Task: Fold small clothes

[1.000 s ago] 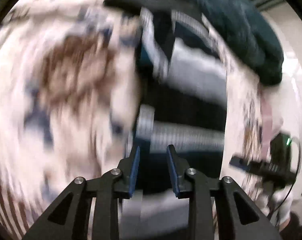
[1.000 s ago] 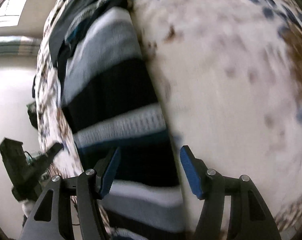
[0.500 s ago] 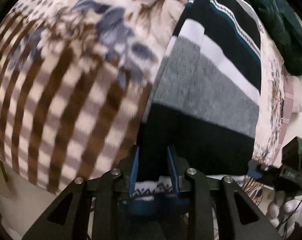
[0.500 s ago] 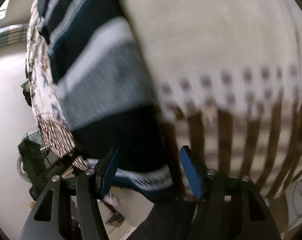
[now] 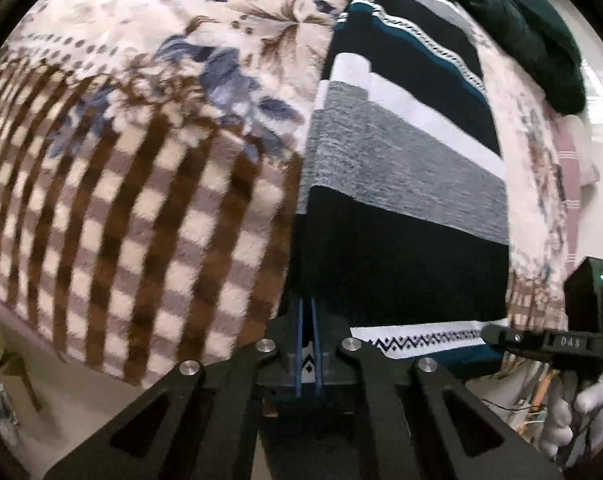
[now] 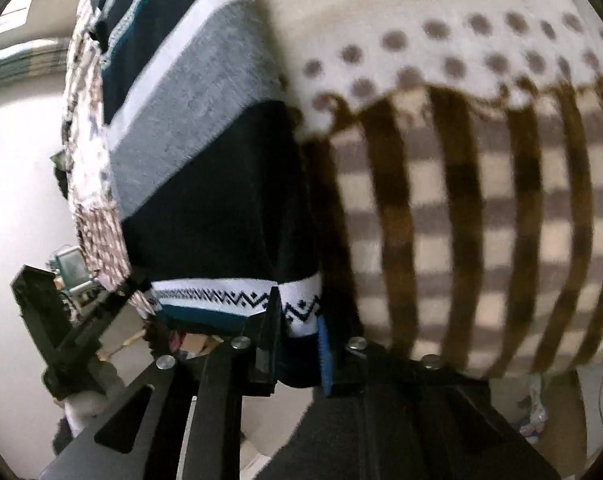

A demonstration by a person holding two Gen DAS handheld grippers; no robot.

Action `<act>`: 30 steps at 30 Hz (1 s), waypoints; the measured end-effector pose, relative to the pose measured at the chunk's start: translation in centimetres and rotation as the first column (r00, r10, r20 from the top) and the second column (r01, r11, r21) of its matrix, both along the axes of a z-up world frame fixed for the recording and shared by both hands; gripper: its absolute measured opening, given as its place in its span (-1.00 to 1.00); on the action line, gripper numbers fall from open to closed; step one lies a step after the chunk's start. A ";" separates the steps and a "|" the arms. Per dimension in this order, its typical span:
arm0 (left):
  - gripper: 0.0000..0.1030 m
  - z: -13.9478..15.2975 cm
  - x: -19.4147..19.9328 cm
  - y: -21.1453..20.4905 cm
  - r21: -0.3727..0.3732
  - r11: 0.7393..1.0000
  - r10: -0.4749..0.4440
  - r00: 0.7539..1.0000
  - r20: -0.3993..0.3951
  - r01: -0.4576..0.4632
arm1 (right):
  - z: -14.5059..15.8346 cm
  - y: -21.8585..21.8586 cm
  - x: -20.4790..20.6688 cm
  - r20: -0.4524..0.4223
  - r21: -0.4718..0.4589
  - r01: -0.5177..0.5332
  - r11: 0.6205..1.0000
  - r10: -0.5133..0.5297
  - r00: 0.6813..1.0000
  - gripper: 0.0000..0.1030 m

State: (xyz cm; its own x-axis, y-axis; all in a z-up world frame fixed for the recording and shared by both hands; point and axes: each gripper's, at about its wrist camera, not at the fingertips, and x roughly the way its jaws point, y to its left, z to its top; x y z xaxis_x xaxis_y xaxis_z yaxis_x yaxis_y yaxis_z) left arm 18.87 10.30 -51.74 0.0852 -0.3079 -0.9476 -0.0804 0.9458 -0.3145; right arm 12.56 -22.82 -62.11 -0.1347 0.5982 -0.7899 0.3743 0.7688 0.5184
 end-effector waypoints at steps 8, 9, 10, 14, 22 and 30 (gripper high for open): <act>-0.12 -4.2 0.9 -0.5 -0.203 0.971 0.121 0.992 -0.043 -0.127 | -2.3 -0.8 0.9 0.020 0.066 0.039 0.997 -0.041 0.999 0.32; -0.23 -4.3 0.9 -1.1 -0.188 0.976 0.113 0.993 -0.016 -0.114 | -2.6 -0.8 1.0 0.029 0.073 0.045 0.996 -0.048 0.998 0.29; -0.76 -4.1 0.7 -1.7 -0.153 0.983 0.102 0.995 0.017 -0.098 | -2.6 -0.9 1.0 0.042 0.079 0.056 0.995 -0.060 0.997 0.22; -0.87 -2.9 -0.7 -2.4 -0.122 0.988 0.104 0.991 0.084 -0.093 | -2.2 -1.0 0.5 0.065 0.127 0.061 0.990 -0.070 0.995 -0.78; -0.84 -1.8 -3.1 -1.3 -0.156 0.986 0.072 0.996 0.059 -0.062 | -0.1 -0.3 -0.9 0.089 0.114 0.016 0.993 -0.026 0.996 -0.82; -0.55 -5.2 -2.5 0.1 -0.320 0.937 0.146 0.989 -0.003 -0.139 | -3.3 0.2 0.5 0.051 0.155 0.040 0.987 -0.048 0.998 -0.22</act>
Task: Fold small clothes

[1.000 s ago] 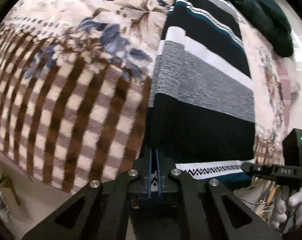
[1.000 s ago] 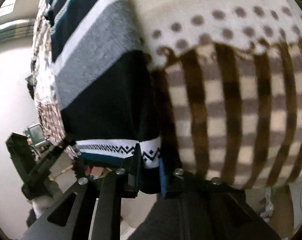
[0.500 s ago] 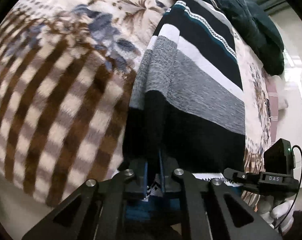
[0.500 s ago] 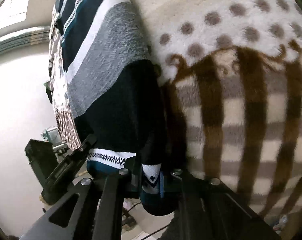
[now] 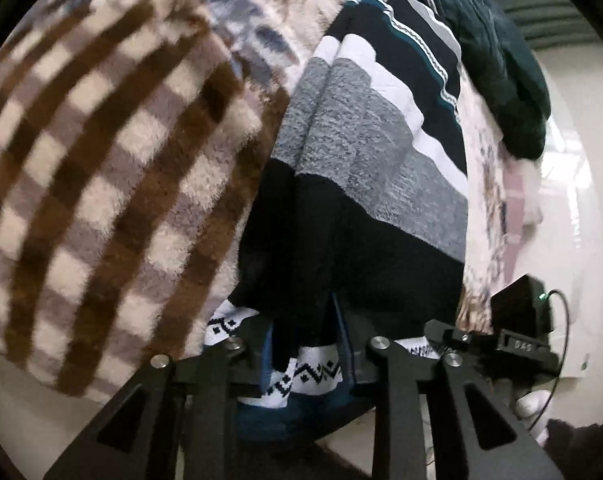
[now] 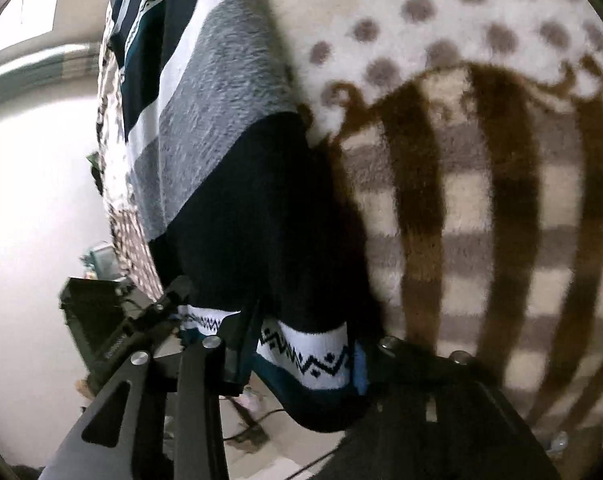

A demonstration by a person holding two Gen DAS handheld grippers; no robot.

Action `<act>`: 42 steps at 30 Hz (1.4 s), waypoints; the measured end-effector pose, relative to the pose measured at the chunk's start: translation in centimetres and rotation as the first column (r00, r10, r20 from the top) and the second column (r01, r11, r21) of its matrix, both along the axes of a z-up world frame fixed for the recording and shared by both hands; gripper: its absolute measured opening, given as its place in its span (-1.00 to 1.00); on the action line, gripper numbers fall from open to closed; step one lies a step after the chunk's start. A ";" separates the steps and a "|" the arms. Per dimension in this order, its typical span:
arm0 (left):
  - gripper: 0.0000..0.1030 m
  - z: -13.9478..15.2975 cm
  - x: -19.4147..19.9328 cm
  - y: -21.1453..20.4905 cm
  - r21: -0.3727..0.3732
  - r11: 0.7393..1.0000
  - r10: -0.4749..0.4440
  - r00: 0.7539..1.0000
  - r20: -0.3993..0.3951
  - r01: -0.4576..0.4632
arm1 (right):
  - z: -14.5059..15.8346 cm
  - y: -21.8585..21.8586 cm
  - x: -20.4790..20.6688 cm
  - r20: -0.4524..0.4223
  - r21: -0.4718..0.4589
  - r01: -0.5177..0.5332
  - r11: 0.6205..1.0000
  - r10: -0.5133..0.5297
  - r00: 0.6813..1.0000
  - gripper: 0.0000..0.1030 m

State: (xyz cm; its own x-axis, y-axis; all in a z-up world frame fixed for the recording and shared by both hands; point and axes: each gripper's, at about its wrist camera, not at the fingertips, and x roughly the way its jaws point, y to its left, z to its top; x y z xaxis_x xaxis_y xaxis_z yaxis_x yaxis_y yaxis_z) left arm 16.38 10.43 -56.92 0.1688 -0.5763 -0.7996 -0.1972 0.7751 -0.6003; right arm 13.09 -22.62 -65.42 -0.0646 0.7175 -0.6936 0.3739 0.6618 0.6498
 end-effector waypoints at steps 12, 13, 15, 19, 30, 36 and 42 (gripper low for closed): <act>-0.86 8.2 0.3 -0.8 0.013 0.999 0.043 0.988 0.147 -0.045 | 5.8 -1.9 -0.2 0.111 0.050 0.026 0.998 -0.032 0.993 -0.77; -0.86 9.2 0.8 -0.7 0.007 0.999 0.047 0.985 0.168 -0.049 | 7.0 -1.9 0.4 0.132 0.064 0.028 0.998 -0.036 0.991 -0.77; -0.86 11.3 2.3 -0.7 -0.019 0.997 0.073 0.975 0.209 -0.071 | 8.6 -2.0 1.2 0.162 0.078 0.032 0.996 -0.044 0.986 -0.77; -0.86 14.3 5.9 -0.5 -0.090 0.991 0.120 0.953 0.280 -0.098 | 12.4 -2.3 4.5 0.241 0.096 0.047 0.994 -0.069 0.968 -0.78; -0.85 14.8 23.5 -2.5 -0.140 0.988 0.105 0.929 0.355 -0.058 | 15.3 -3.7 20.5 0.316 0.048 0.167 0.985 -0.174 0.933 -0.78; -0.83 12.5 23.8 -2.6 -0.078 0.997 0.000 0.954 0.301 0.025 | 16.0 -4.0 22.9 0.327 -0.057 0.159 0.986 -0.132 0.936 -0.79; -0.55 7.8 23.5 -0.7 -0.060 0.993 0.104 0.985 0.137 -0.097 | 10.3 -4.7 24.6 0.258 -0.125 0.216 0.968 -0.178 0.950 -0.78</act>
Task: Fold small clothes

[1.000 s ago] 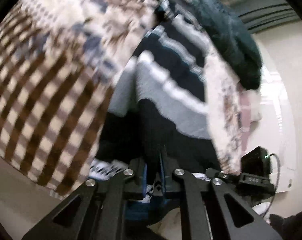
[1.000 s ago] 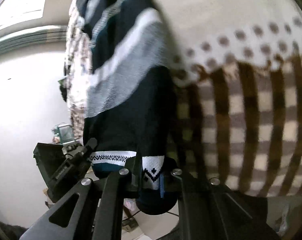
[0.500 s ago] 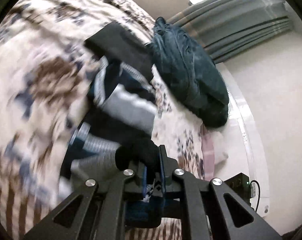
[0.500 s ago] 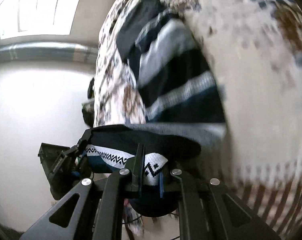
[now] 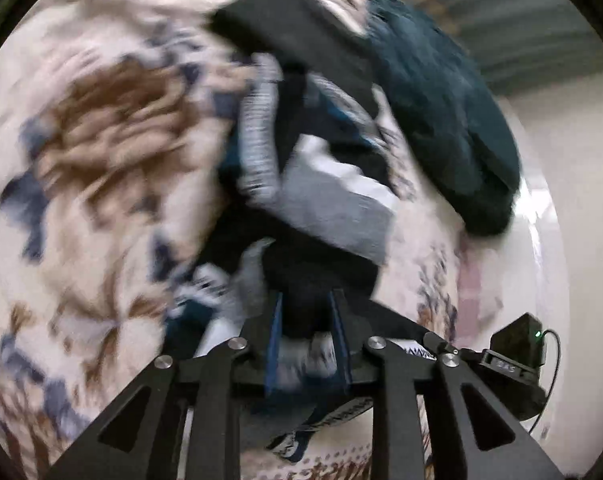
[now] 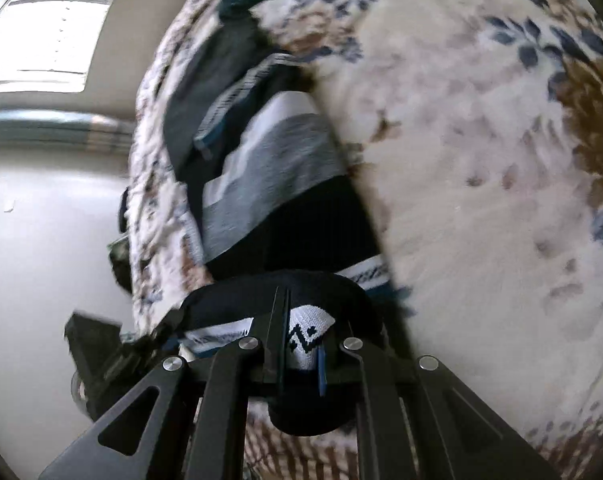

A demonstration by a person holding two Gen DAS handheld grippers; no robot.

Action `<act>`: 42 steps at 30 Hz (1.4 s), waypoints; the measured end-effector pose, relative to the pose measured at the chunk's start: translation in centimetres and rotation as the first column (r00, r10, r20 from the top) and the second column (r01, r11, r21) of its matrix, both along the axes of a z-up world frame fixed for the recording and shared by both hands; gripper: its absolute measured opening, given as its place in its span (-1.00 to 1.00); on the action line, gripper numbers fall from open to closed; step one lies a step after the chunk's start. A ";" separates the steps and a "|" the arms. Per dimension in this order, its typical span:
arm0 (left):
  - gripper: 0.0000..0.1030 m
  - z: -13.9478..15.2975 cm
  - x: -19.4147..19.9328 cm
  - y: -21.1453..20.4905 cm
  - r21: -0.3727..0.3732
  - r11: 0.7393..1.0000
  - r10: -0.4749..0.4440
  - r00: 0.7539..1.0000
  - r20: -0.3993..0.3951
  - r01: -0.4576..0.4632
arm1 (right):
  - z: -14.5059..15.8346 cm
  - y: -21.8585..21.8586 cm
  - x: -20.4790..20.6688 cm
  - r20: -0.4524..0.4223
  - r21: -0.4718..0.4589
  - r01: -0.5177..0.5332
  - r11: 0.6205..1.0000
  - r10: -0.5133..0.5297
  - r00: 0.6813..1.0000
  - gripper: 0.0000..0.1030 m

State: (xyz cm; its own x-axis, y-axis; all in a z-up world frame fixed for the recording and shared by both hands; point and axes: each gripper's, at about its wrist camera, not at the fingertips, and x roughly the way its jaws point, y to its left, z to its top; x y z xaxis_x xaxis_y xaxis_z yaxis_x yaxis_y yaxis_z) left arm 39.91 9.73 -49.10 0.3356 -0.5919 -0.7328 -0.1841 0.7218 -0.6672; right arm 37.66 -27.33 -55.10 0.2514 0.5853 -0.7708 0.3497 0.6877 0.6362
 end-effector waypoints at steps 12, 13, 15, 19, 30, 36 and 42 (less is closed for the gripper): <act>-0.07 -7.4 -10.9 -4.0 -0.146 0.983 0.083 0.978 -0.194 -0.112 | -1.0 0.1 0.4 -0.029 -0.062 -0.063 0.996 0.062 0.998 -0.78; -0.07 -7.7 -10.6 -4.9 -0.149 0.985 0.065 0.982 -0.177 -0.092 | -1.0 0.0 0.3 -0.030 -0.065 -0.066 0.996 0.065 0.997 -0.78; -0.13 -7.6 -9.9 -5.8 -0.109 0.992 0.054 0.990 -0.134 -0.069 | -0.9 -0.1 0.0 -0.031 -0.073 -0.077 0.994 0.075 0.997 -0.78; -0.75 -6.4 -9.9 -5.7 -0.087 0.995 0.041 0.997 -0.071 -0.047 | -0.9 -0.5 -0.5 -0.032 -0.086 -0.082 0.993 0.079 0.996 -0.78; -0.78 1.9 -17.9 -1.0 0.024 0.997 -0.075 0.991 -0.110 0.078 | 0.2 1.2 -8.8 -0.086 -0.027 -0.178 0.984 0.175 0.981 -0.78; -0.97 -4.2 -23.1 -0.1 0.138 0.975 -0.116 0.933 -0.340 0.172 | -2.8 2.3 -16.5 -0.203 -0.075 -0.252 0.965 0.232 0.951 -0.78; -0.85 -4.0 -23.3 2.1 0.141 0.987 -0.020 0.940 -0.340 0.072 | -6.4 1.2 -19.0 -0.269 -0.073 -0.227 0.971 0.200 0.942 -0.78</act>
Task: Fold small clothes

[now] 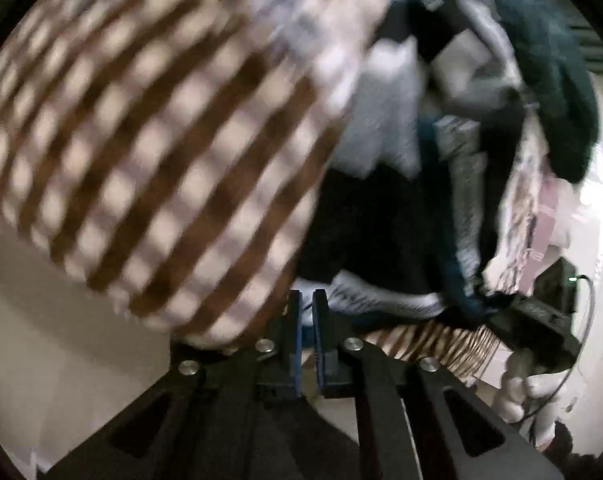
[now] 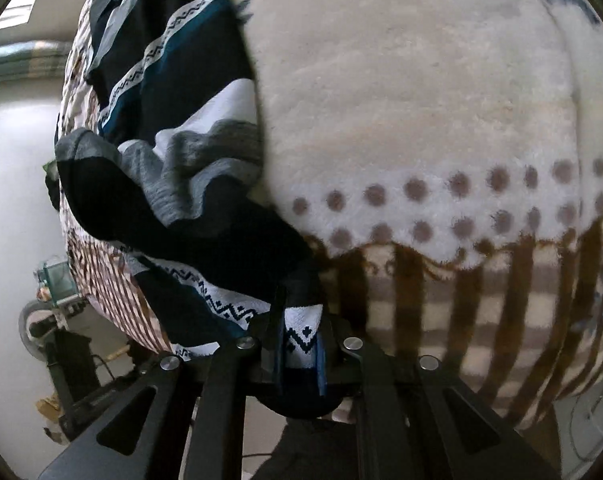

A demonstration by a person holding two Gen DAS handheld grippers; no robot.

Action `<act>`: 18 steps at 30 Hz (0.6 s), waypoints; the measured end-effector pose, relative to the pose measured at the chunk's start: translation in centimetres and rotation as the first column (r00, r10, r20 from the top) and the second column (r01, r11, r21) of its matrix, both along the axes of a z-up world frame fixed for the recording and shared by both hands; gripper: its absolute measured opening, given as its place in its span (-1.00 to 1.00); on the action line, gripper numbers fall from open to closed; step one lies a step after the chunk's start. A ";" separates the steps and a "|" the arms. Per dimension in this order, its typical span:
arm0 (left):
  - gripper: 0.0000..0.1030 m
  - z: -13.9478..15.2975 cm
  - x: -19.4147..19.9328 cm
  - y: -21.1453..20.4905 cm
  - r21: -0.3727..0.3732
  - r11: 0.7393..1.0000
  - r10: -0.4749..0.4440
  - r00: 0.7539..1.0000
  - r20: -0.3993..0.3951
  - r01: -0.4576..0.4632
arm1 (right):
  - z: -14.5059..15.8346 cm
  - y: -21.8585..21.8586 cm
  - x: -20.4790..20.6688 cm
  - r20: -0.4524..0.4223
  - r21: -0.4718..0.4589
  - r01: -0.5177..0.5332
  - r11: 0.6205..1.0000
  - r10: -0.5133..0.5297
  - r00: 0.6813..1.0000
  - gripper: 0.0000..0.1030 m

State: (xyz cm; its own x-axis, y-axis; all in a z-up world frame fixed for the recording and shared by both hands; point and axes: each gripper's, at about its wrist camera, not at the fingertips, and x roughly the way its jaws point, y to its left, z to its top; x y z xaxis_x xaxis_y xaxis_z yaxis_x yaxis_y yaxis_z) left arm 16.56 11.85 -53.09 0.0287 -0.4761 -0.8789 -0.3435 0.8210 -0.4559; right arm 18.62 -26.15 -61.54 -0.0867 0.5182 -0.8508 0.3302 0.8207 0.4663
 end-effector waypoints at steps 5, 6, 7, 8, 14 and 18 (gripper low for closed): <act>-0.12 2.7 5.0 -2.7 -0.031 0.994 -0.091 0.961 0.260 0.102 | -0.1 0.1 0.3 0.015 -0.017 -0.029 0.999 0.029 0.999 -0.78; -0.12 3.0 5.7 -3.4 -0.031 0.990 -0.122 0.948 0.294 0.137 | -0.2 0.1 0.4 0.018 -0.022 -0.034 0.999 0.035 0.999 -0.78; -0.12 3.0 7.0 -4.6 0.002 0.984 -0.167 0.931 0.325 0.176 | -0.1 0.2 0.4 0.022 -0.025 -0.039 0.999 0.039 0.999 -0.78; -0.12 2.9 8.1 -5.7 0.031 0.977 -0.210 0.913 0.349 0.213 | -0.1 0.2 0.5 0.024 -0.026 -0.043 0.999 0.043 0.999 -0.78; -0.62 0.4 11.3 -10.2 0.106 0.920 -0.391 0.851 0.351 0.378 | -0.2 0.2 0.6 0.034 -0.026 -0.044 0.999 0.044 0.998 -0.78; -0.89 1.7 8.8 -9.2 0.068 0.940 -0.337 0.882 0.331 0.334 | 0.3 0.7 0.6 0.049 -0.021 -0.041 0.999 0.042 0.998 -0.78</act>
State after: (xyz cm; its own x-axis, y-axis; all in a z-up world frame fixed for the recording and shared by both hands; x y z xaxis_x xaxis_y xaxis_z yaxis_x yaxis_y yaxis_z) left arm 25.39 2.67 -51.44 0.1600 -0.5013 -0.8504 0.1235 0.8648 -0.4866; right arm 19.20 -25.48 -61.20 -0.0653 0.4979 -0.8648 0.2731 0.8425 0.4644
